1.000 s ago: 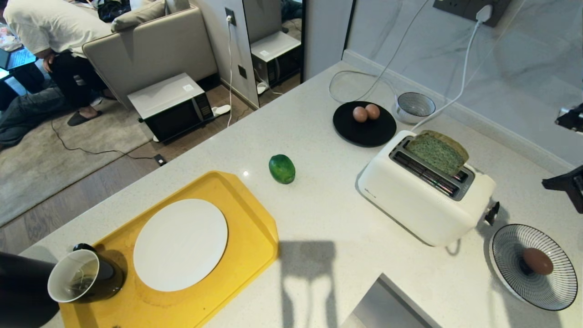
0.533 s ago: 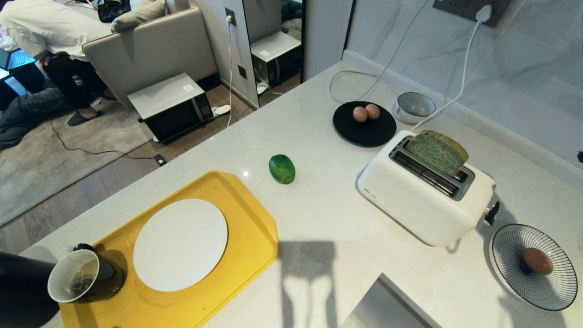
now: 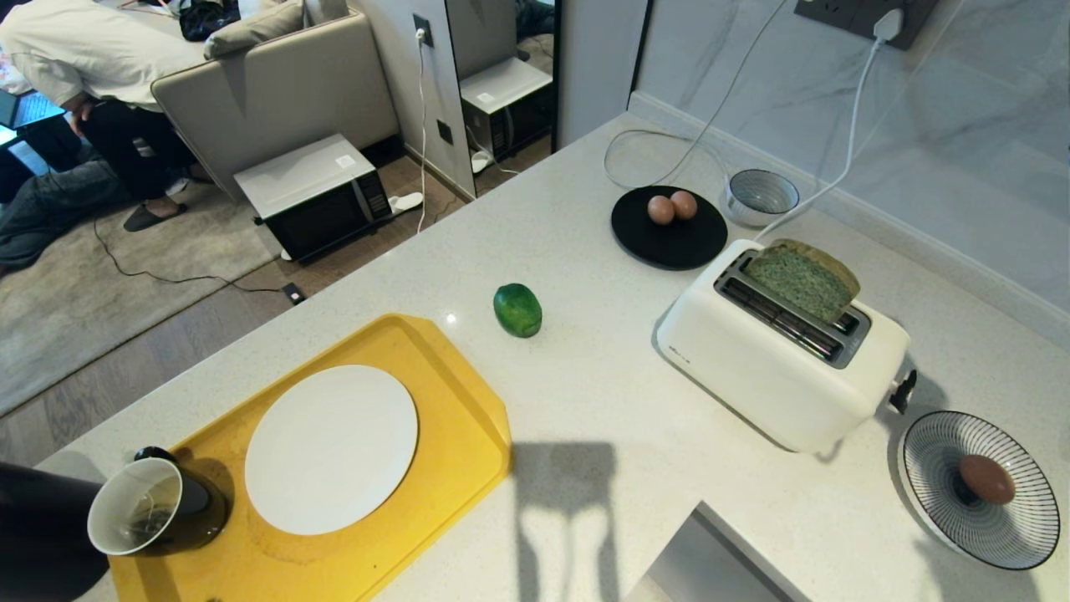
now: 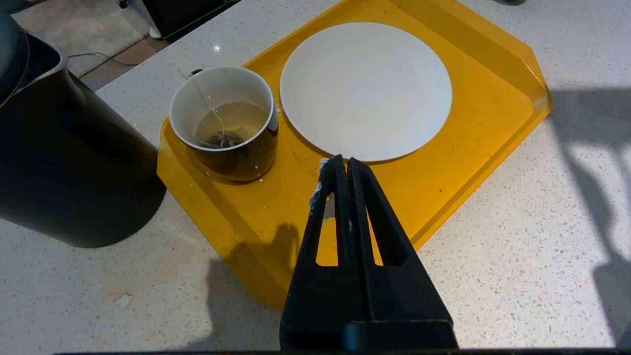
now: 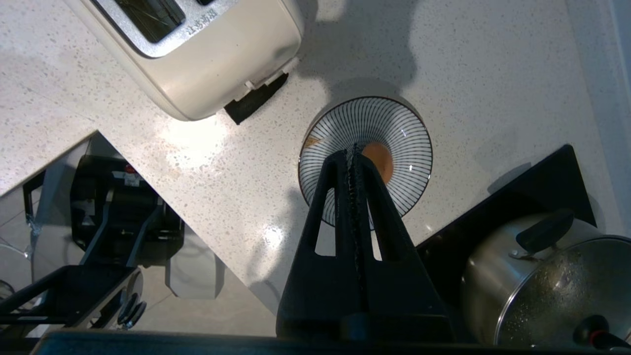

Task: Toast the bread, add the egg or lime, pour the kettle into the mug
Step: Put the baked bread on a plate

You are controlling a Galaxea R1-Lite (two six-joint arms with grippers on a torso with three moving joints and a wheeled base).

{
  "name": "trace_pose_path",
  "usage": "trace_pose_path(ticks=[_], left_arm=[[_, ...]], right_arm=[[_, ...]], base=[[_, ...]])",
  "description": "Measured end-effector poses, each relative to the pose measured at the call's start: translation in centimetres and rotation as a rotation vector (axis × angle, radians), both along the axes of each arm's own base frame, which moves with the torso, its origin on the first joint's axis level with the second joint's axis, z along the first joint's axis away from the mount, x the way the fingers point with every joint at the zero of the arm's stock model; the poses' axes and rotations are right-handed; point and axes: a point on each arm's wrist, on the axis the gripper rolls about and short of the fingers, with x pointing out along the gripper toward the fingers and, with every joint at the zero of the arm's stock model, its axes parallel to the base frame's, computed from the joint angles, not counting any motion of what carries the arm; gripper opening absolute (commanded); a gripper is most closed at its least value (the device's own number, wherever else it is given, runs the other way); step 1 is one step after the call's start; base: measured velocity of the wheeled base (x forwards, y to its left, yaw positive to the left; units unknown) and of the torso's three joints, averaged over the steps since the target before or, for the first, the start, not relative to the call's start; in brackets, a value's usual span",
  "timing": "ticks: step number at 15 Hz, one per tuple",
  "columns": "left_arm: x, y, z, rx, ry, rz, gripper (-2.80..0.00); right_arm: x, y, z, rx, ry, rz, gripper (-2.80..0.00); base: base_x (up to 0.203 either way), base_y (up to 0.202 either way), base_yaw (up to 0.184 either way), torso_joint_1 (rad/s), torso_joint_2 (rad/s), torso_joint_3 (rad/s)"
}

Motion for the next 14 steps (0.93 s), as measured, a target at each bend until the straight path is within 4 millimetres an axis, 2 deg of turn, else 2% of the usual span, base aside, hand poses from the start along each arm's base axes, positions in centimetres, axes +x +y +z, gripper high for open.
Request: trace_pose_path(ticks=[1, 2, 9, 14], left_arm=[[0.0, 0.0, 0.0, 0.000, 0.000, 0.000, -2.80], [0.0, 0.0, 0.0, 0.000, 0.000, 0.000, -2.80], [0.0, 0.0, 0.0, 0.000, 0.000, 0.000, -2.80], [0.0, 0.0, 0.0, 0.000, 0.000, 0.000, -2.80]], right_arm=[[0.2, 0.0, 0.1, 0.000, -0.002, 0.002, -2.80], [0.4, 0.1, 0.2, 0.000, -0.004, 0.006, 0.00], [2.7, 0.3, 1.7, -0.009, -0.050, 0.048, 0.00], [5.1, 1.0, 1.5, -0.062, -0.058, 0.237, 0.00]], base=[[0.000, 0.000, 0.000, 0.000, 0.00, 0.000], [0.000, 0.000, 0.000, 0.000, 0.00, 0.000], [0.000, 0.000, 0.000, 0.000, 0.00, 0.000], [0.000, 0.000, 0.000, 0.000, 0.00, 0.000]])
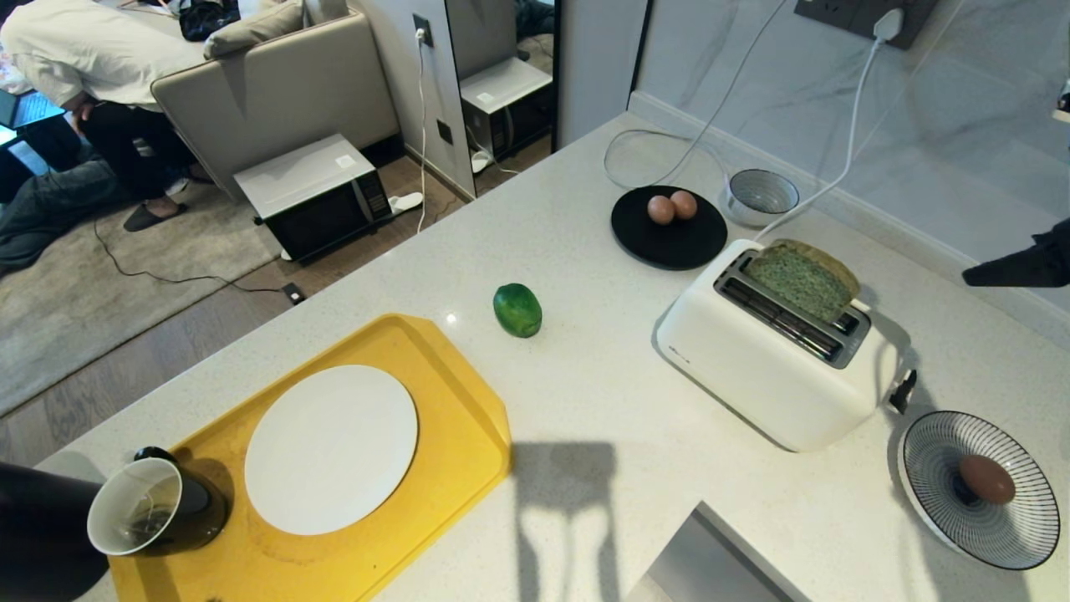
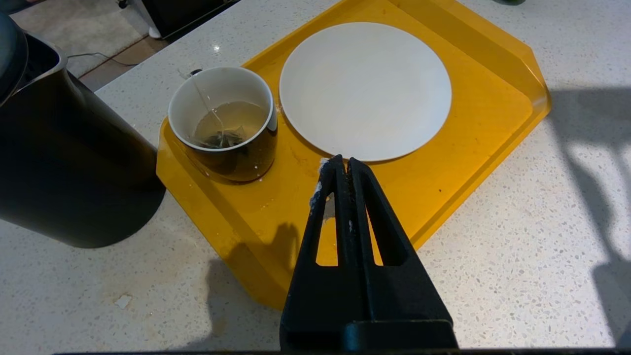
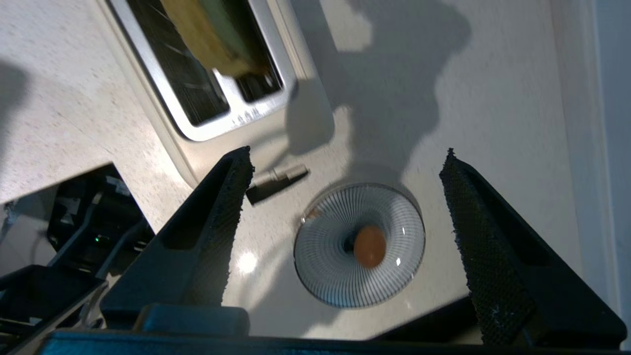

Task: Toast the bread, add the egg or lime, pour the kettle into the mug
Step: Put the baked bread on a plate

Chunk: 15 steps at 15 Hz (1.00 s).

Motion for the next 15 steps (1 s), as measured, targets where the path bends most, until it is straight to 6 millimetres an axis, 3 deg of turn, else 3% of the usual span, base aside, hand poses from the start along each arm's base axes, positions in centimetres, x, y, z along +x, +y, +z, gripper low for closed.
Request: trace_pose_path(ticks=[6, 15], left_arm=[[0.0, 0.0, 0.0, -0.001, 0.000, 0.000, -2.80], [0.0, 0.0, 0.0, -0.001, 0.000, 0.000, -2.80]], right_arm=[[1.9, 2.3, -0.2, -0.003, -0.046, 0.170, 0.00], [4.9, 4.2, -1.9, -0.004, 0.023, 0.234, 0.00]], base=[[0.000, 0.000, 0.000, 0.000, 0.00, 0.000], [0.000, 0.000, 0.000, 0.000, 0.00, 0.000]])
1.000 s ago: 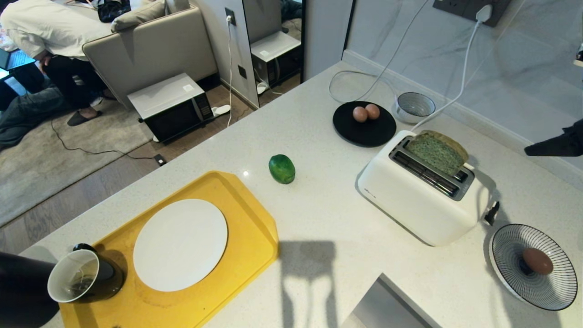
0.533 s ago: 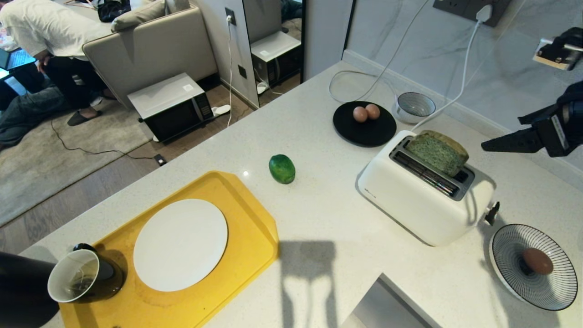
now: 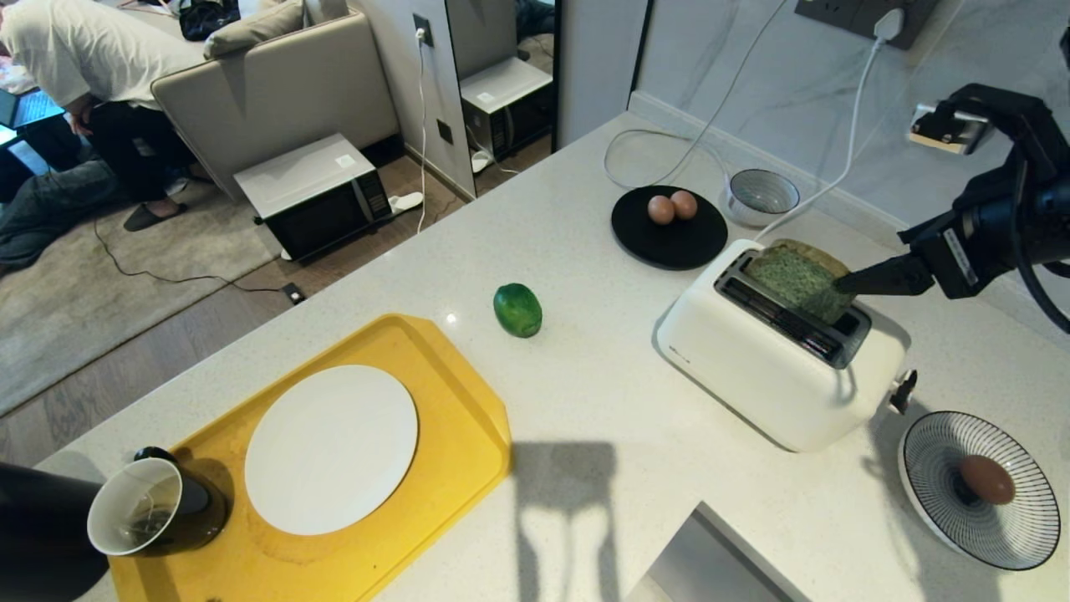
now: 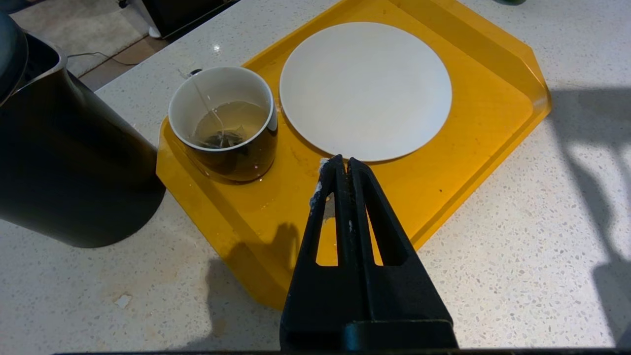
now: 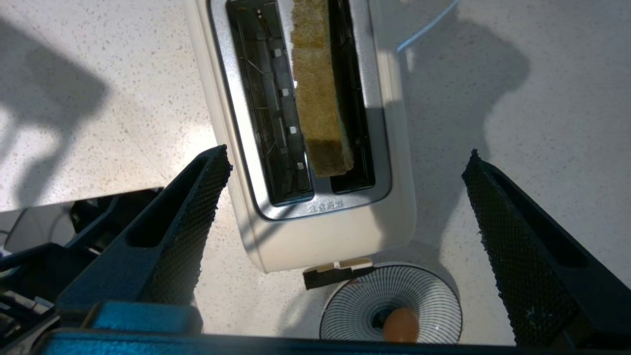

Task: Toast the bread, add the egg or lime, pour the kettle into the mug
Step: Put the baked bread on a plate

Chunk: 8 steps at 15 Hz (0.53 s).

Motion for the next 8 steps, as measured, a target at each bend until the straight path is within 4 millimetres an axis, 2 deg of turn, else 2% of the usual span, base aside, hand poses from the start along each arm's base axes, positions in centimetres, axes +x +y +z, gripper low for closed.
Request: trace_pose_path(ticks=[8], left_arm=[[0.0, 0.0, 0.0, 0.000, 0.000, 0.000, -2.80]], right_arm=[[3.7, 1.1, -1.9, -0.015, -0.004, 0.004, 0.00]], base=[[0.000, 0.000, 0.000, 0.000, 0.00, 0.000]])
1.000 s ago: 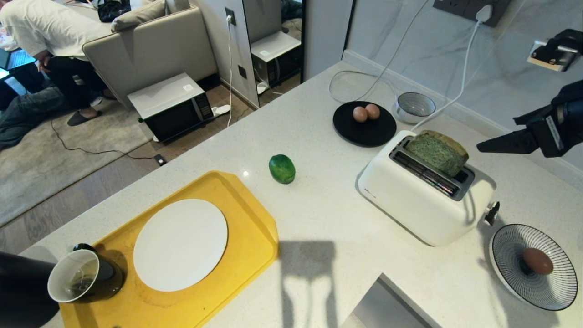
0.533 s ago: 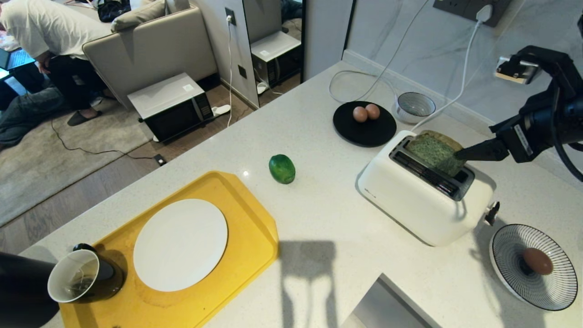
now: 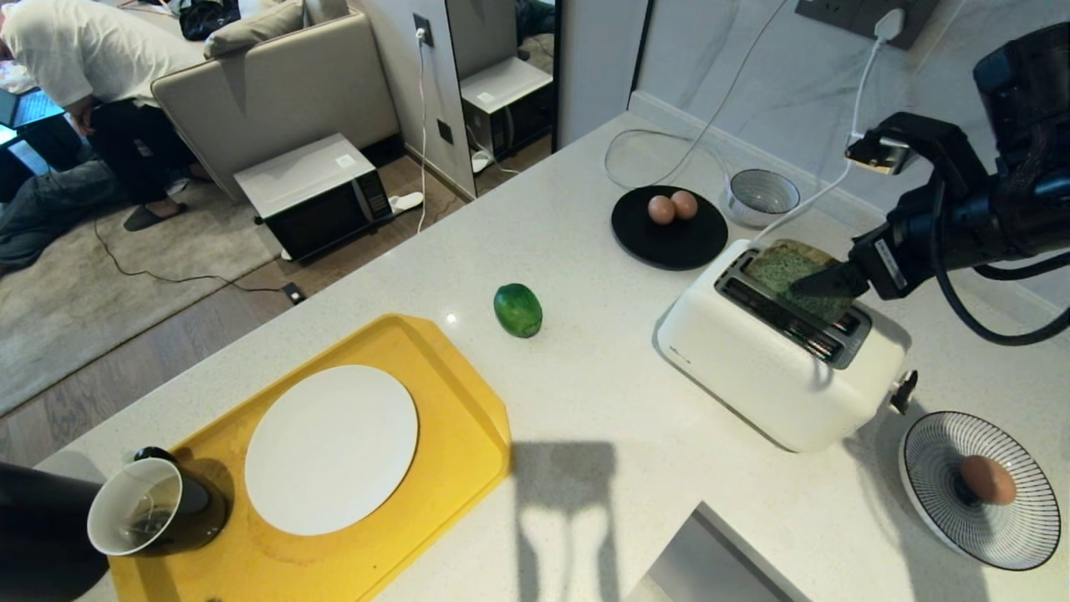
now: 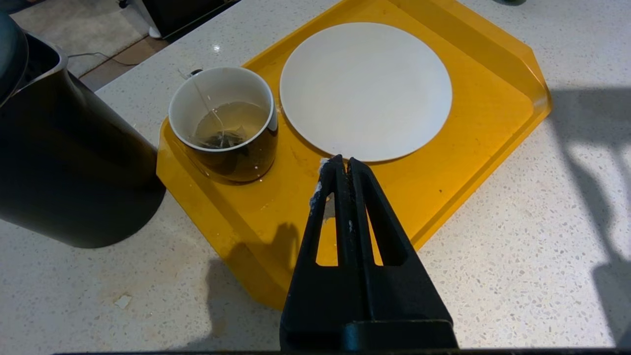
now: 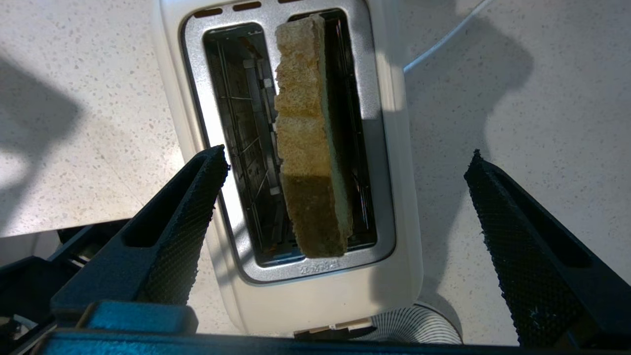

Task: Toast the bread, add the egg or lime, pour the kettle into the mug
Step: Put the baked bread on a plate

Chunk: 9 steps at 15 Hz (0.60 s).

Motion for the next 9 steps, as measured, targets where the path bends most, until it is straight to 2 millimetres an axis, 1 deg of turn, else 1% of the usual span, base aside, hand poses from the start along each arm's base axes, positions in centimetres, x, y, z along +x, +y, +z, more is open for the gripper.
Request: trace_pose_path(ticks=[4, 7, 8, 9], left_arm=[[0.0, 0.0, 0.0, 0.000, 0.000, 0.000, -2.80], [0.0, 0.0, 0.0, 0.001, 0.001, 0.000, -2.80], [0.0, 0.0, 0.0, 0.000, 0.001, 0.000, -2.80], [0.0, 0.0, 0.0, 0.000, 0.000, 0.000, -2.80]], right_arm=[[0.8, 0.2, -0.7, -0.005, 0.021, 0.002, 0.00], [1.5, 0.3, -0.7, -0.005, 0.016, 0.001, 0.00], [1.7, 0.3, -0.6, -0.007, 0.011, -0.003, -2.80], [1.8, 0.3, -0.6, -0.016, 0.009, -0.014, -2.80]], base=[[0.000, 0.000, 0.000, 0.000, 0.00, 0.000], [0.000, 0.000, 0.000, 0.000, 0.00, 0.000], [0.000, 0.000, 0.000, 0.000, 0.00, 0.000], [0.000, 0.000, 0.000, 0.000, 0.00, 0.000]])
